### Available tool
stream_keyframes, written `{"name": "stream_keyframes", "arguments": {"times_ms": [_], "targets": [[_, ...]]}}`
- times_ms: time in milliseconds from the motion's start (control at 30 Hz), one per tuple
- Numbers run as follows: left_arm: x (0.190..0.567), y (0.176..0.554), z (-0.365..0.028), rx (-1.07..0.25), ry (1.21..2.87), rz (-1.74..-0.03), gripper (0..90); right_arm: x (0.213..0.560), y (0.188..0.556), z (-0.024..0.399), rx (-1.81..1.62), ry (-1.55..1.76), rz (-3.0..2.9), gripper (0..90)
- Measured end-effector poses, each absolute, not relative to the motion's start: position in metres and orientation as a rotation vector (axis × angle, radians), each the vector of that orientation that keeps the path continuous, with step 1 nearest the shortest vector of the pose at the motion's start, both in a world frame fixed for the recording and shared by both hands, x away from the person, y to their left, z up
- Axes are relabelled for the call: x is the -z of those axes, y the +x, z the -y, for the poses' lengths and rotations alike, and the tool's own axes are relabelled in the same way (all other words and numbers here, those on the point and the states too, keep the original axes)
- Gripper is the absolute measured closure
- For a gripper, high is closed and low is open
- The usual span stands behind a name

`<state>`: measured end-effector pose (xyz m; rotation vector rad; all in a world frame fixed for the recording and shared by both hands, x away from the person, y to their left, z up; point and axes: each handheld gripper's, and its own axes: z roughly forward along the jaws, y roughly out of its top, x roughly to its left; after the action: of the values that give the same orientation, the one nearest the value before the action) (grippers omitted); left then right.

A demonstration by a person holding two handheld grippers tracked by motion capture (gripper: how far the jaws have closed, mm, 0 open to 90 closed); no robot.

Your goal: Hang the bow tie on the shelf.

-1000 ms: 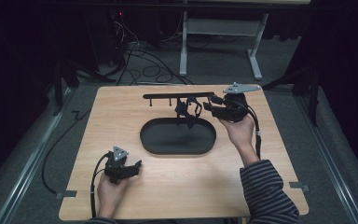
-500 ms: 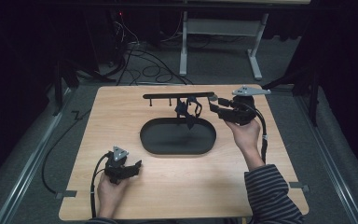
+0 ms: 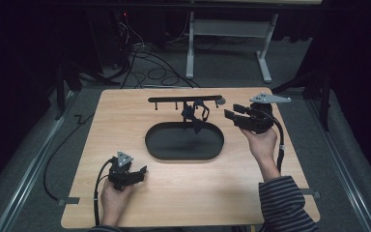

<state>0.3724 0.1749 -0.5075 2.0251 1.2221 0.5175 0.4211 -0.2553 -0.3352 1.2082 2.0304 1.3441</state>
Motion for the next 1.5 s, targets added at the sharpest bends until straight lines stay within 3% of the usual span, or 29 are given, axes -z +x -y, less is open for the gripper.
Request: {"name": "stream_keyframes", "arguments": {"times_ms": [1500], "targets": [[0.508, 0.372, -0.175, -0.519, 2.024, -1.222, 27.4, 0.347, 0.384, 0.282, -1.355, 1.232, -2.001, 52.7]]}}
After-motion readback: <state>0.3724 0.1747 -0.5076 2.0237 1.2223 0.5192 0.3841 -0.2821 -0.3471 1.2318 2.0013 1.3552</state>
